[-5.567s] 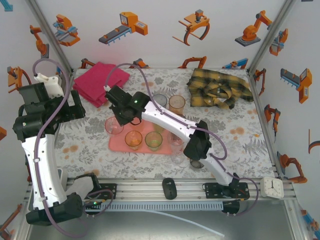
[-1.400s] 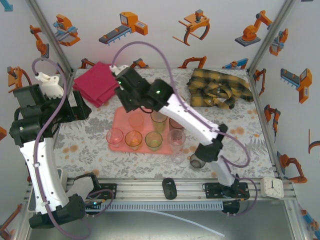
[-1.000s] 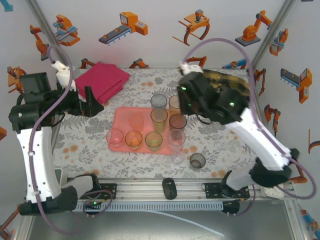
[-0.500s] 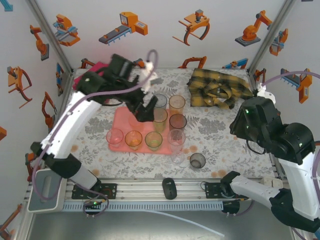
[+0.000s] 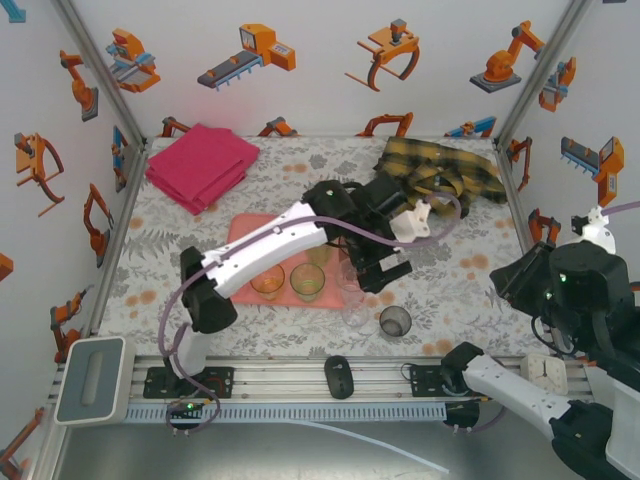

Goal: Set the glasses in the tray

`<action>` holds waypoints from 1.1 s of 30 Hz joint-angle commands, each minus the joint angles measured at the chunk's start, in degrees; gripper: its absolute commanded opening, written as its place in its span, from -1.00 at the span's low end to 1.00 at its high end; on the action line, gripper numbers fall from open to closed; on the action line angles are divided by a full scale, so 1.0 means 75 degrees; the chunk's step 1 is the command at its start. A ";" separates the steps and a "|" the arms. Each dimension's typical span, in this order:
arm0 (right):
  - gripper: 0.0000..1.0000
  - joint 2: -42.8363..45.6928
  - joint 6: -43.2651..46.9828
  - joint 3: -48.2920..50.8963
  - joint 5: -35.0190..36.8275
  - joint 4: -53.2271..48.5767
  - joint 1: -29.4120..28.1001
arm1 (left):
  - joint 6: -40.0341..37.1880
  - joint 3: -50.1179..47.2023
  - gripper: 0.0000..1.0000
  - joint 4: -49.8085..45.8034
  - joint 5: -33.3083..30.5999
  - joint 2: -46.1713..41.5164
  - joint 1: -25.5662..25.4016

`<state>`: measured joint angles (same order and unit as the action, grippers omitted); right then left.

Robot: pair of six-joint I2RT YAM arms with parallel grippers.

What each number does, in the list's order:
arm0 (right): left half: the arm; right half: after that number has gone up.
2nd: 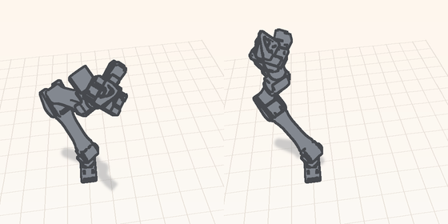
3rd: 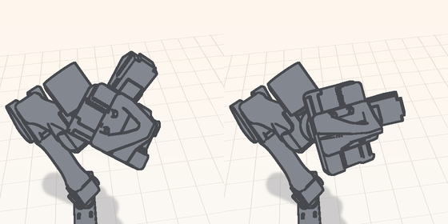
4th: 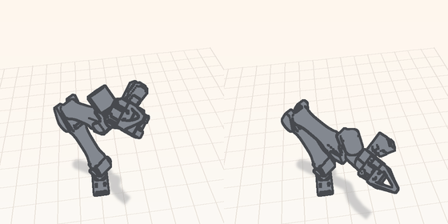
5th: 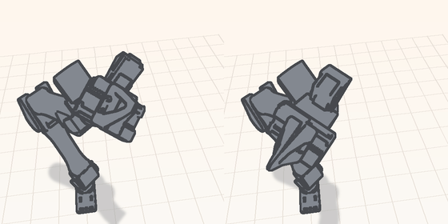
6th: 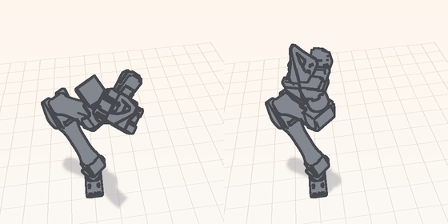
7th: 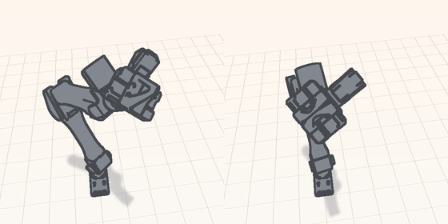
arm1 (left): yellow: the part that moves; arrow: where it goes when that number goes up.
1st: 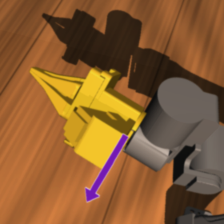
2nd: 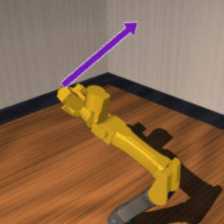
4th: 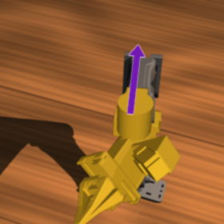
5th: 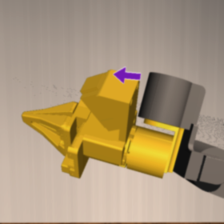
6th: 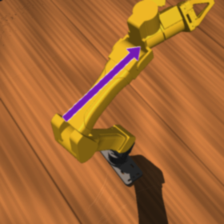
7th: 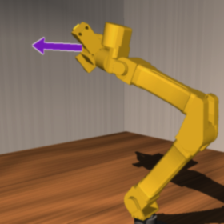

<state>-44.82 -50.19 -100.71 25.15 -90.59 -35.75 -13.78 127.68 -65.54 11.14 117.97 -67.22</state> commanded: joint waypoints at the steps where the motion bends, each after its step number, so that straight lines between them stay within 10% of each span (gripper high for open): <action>1: -0.39 0.0038 -0.0221 0.0170 0.0068 0.0219 0.0032 | 0.0146 0.0592 0.97 0.0118 -0.0037 0.0417 -0.0267; 33: -0.35 0.0799 -0.0054 0.0748 -0.0350 0.1233 0.0032 | 0.0416 0.0818 0.47 0.0804 -0.0866 0.2535 -0.0904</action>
<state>-39.70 -50.78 -95.44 22.57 -84.47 -35.75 -11.42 134.76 -59.31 5.82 135.72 -73.58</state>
